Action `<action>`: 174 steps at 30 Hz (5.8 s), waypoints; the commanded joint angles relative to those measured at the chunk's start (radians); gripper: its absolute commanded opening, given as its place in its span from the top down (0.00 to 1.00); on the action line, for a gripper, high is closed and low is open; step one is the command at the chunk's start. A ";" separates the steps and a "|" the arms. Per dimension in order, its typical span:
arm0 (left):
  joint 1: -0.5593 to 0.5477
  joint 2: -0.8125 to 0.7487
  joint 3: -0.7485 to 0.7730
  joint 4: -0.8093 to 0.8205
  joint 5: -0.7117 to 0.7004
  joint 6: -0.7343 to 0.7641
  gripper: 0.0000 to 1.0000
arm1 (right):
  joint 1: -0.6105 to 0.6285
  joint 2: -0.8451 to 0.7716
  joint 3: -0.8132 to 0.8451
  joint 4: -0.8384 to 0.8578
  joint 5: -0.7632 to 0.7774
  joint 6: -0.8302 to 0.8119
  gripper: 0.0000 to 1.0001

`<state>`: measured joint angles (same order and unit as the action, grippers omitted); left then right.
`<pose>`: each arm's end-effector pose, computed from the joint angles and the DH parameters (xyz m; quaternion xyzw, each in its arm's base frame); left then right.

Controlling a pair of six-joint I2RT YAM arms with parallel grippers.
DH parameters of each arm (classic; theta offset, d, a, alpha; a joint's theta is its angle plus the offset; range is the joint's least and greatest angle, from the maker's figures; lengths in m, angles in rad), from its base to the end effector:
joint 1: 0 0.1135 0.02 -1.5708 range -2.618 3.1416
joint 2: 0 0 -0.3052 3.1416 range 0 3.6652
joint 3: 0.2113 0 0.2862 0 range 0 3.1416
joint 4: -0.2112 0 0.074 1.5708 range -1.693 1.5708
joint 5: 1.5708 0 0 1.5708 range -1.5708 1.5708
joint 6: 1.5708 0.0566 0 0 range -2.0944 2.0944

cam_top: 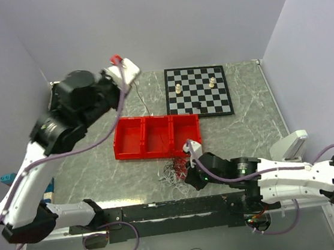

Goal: Untangle the cables

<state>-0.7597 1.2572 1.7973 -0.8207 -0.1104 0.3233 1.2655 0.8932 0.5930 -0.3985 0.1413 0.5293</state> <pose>0.1929 -0.1746 0.5631 0.3828 0.7008 -0.0869 0.5957 0.0717 0.2010 0.2422 -0.2975 0.8543 0.2895 0.3128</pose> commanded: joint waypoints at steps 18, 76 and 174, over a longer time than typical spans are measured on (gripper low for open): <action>0.003 -0.165 0.132 0.564 -0.129 0.060 0.97 | 0.006 -0.102 0.016 -0.435 0.291 0.427 1.00; 0.003 -0.107 0.364 0.867 -0.150 0.137 0.99 | -0.147 0.652 0.308 0.514 -0.321 -0.172 0.43; 0.002 -0.294 -0.205 1.111 -0.238 0.586 0.99 | -0.133 0.652 0.639 0.501 -0.416 -0.330 0.96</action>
<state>-0.7586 1.0122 1.6558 0.3153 -0.3134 0.9295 1.1416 1.6688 1.1633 0.1059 -0.3038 0.2478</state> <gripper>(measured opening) 0.023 0.045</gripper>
